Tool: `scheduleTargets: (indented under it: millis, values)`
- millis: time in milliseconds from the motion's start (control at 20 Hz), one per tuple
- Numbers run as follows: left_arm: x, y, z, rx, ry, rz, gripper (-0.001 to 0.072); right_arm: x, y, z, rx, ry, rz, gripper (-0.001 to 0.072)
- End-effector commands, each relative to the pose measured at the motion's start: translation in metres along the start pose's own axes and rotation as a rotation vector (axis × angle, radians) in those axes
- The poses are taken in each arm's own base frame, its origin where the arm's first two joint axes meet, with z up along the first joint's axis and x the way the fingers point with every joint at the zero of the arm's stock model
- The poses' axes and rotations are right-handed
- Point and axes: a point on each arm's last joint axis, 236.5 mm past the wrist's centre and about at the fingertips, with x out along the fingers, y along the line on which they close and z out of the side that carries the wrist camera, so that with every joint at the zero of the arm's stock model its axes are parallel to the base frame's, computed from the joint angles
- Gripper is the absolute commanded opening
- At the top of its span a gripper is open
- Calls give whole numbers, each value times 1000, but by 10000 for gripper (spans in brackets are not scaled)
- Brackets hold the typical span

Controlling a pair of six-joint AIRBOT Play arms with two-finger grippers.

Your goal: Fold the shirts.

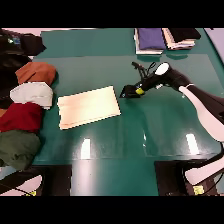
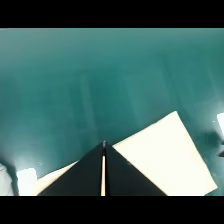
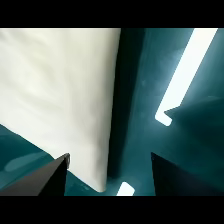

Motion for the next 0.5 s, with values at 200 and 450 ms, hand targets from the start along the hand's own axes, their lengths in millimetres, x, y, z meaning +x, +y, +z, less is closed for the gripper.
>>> scheduleTargets:
  millis: [200,450]
  values:
    - [19,-15,-8,-17,41,-67,23,96,50,14,30,61,172,541]
    - [18,-22,-11,-31,55,-97,22,118,86,28,-102,32,190,15]
